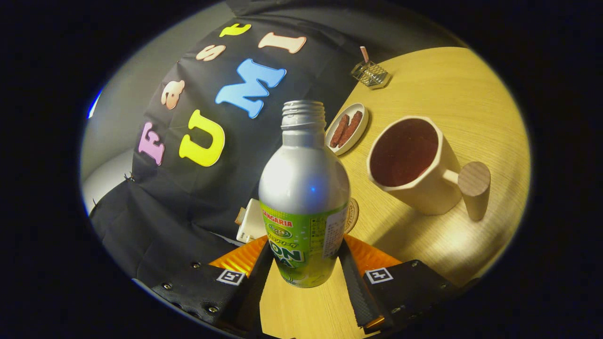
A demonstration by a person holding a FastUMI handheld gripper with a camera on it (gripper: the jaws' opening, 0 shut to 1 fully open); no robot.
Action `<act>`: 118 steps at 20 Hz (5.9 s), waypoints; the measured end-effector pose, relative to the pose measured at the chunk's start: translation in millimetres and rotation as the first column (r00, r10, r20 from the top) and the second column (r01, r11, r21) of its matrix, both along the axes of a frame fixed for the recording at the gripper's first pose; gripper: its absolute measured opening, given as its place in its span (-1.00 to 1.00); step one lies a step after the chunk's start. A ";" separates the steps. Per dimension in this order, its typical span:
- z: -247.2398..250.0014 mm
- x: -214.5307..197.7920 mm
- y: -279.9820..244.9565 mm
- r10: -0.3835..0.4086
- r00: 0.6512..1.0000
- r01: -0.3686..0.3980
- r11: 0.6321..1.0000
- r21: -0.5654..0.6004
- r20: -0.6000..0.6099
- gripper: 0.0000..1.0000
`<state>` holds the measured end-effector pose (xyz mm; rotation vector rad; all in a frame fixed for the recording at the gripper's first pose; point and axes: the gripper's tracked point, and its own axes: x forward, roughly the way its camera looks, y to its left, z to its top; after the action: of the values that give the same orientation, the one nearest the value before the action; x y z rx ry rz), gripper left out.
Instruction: Take the bottle from table, then pour the juice into the cup, finally place the bottle on the coaster
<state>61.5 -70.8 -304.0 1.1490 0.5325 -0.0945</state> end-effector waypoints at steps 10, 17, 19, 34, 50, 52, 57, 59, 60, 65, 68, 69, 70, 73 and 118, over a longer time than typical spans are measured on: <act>6.4 6.5 14.1 -0.061 0.998 0.065 0.961 0.269 -0.024 0.55; 19.3 15.4 15.7 -0.156 0.985 0.171 0.879 0.446 -0.072 0.55; 21.3 16.6 17.2 -0.161 0.983 0.183 0.861 0.475 -0.087 0.55; 28.5 16.2 18.3 -0.219 0.958 0.286 0.734 0.615 -0.184 0.55; 43.1 23.7 16.2 -0.250 0.934 0.357 0.589 0.725 -0.256 0.55; 46.7 24.6 13.4 -0.253 0.931 0.363 0.573 0.735 -0.262 0.55; 51.5 30.0 3.0 -0.272 0.920 0.388 0.538 0.748 -0.281 0.55; 54.2 31.0 3.3 -0.271 0.922 0.384 0.552 0.740 -0.277 0.55; 56.4 32.4 2.2 -0.274 0.922 0.383 0.553 0.740 -0.273 0.55; 53.1 31.8 -1.4 -0.290 0.909 0.414 0.539 0.733 -0.299 0.55; 53.8 33.1 2.1 -0.276 0.904 0.425 0.509 0.749 -0.326 0.55; 52.9 32.7 7.1 -0.259 0.906 0.422 0.508 0.751 -0.334 0.55; 53.3 33.4 8.0 -0.252 0.907 0.421 0.508 0.752 -0.337 0.55; 57.2 33.0 9.6 -0.247 0.904 0.428 0.493 0.758 -0.350 0.55; -20.8 82.5 0.9 0.004 0.990 -0.117 0.591 -0.798 -0.142 0.55</act>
<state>144.0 -69.9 -324.8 0.2107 0.5504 -0.3216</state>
